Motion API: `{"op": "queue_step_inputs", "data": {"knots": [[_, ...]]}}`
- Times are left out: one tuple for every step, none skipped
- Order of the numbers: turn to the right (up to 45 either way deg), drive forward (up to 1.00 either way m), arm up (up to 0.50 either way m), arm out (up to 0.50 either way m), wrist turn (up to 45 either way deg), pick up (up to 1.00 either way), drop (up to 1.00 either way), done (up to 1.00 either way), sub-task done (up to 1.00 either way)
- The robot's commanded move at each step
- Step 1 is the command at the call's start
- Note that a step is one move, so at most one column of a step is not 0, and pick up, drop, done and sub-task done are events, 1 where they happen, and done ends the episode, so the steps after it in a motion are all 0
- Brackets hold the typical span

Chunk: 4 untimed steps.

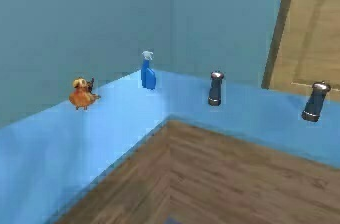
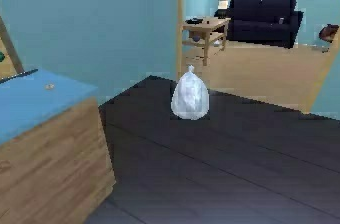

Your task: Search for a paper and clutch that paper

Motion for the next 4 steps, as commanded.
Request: {"op": "queue_step_inputs", "data": {"knots": [[45.0, 0.00, 0.00, 0.00, 0.0, 0.00, 0.00, 0.00, 0.00], [45.0, 0.00, 0.00, 0.00, 0.0, 0.00, 0.00, 0.00, 0.00], [27.0, 0.00, 0.00, 0.00, 0.0, 0.00, 0.00, 0.00, 0.00], [0.0, 0.15, 0.00, 0.00, 0.0, 0.00, 0.00, 0.00, 0.00]]}}
